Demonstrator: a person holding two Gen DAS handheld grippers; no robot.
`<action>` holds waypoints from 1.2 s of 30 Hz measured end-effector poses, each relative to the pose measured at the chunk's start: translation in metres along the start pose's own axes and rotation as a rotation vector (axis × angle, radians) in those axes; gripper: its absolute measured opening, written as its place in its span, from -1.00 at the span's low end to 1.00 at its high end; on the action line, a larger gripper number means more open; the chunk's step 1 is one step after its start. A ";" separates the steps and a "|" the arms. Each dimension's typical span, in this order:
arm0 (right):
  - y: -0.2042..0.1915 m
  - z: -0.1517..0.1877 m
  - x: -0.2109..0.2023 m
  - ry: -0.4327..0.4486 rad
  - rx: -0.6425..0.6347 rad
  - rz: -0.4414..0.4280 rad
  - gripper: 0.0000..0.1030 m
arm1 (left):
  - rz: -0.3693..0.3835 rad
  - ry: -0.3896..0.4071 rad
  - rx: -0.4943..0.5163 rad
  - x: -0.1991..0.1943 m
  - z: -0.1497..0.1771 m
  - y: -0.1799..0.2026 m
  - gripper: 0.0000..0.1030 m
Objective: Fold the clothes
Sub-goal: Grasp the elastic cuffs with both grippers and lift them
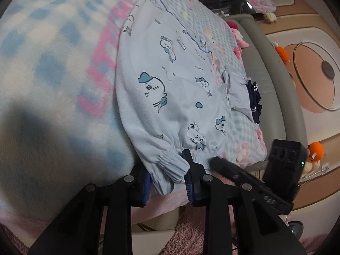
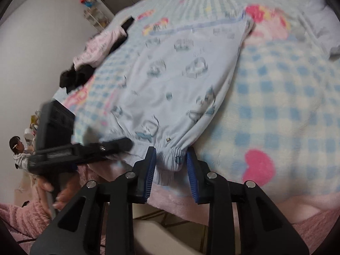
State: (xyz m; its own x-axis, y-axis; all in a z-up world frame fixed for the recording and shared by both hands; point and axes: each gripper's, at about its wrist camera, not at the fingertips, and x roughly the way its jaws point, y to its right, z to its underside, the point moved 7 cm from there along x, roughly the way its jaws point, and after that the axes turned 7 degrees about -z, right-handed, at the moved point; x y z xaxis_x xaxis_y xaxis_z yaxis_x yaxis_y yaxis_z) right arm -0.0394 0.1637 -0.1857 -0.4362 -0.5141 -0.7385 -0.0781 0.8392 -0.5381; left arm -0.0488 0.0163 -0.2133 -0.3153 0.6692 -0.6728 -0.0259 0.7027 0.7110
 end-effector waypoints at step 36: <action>-0.030 0.009 -0.043 0.086 -0.095 0.004 -0.69 | -0.114 0.107 0.277 -0.049 0.017 0.060 -0.60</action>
State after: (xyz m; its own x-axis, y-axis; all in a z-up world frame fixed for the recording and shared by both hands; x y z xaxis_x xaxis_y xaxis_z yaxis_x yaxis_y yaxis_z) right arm -0.0101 0.1592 -0.1412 -0.5119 -0.4974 -0.7004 -0.1590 0.8561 -0.4917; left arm -0.0185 0.0296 -0.1413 -0.4234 0.5635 -0.7093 0.1877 0.8206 0.5398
